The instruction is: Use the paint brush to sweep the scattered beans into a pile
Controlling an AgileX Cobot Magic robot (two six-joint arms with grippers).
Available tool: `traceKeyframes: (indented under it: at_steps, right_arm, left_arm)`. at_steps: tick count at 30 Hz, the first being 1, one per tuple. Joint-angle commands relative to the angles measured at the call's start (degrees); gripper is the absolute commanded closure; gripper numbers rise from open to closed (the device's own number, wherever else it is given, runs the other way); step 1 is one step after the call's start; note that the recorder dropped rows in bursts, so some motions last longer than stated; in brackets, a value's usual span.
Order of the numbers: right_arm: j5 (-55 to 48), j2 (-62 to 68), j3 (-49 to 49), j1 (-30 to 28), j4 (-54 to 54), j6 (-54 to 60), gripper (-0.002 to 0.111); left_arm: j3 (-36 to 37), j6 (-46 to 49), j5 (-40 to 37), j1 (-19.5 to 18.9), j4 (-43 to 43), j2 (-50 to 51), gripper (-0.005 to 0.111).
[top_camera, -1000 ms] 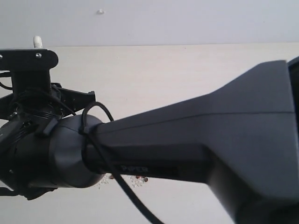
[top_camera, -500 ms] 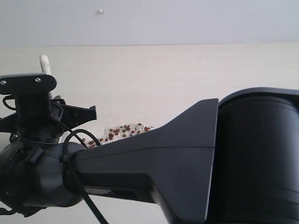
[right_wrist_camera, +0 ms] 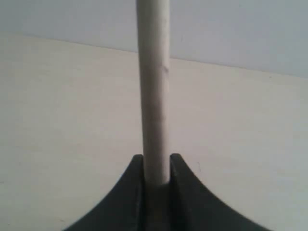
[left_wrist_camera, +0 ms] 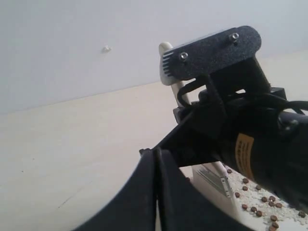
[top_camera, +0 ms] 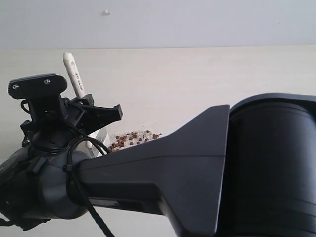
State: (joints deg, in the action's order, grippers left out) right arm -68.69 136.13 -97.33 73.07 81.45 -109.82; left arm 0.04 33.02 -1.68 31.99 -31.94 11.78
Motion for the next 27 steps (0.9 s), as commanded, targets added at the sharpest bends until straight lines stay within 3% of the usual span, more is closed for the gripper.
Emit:
traceKeyframes:
  at_steps: [1,10,16,23,27]
  right_arm:
    - [-1.27,-0.14,-0.62,-0.08,1.83,0.76,0.108]
    - [0.31,-4.33,-0.62,1.47,10.28,-7.80,0.108]
    - [12.47,-1.80,-0.62,-0.48,17.11,-11.97,0.108]
    - [12.29,0.49,-0.62,-4.85,2.23,-7.56,0.108]
    - [4.28,0.11,-0.62,-5.12,-0.42,-1.68,0.108]
  left_arm:
    - [-0.04,-0.27,0.08,-0.07,0.25,-0.28,0.107]
    - [-0.04,-0.27,0.08,-0.07,0.25,-0.28,0.107]
    - [-0.04,-0.27,0.08,-0.07,0.25,-0.28,0.107]
    - [-0.04,-0.27,0.08,-0.07,0.25,-0.28,0.107]
    - [-0.04,-0.27,0.08,-0.07,0.25,-0.28,0.107]
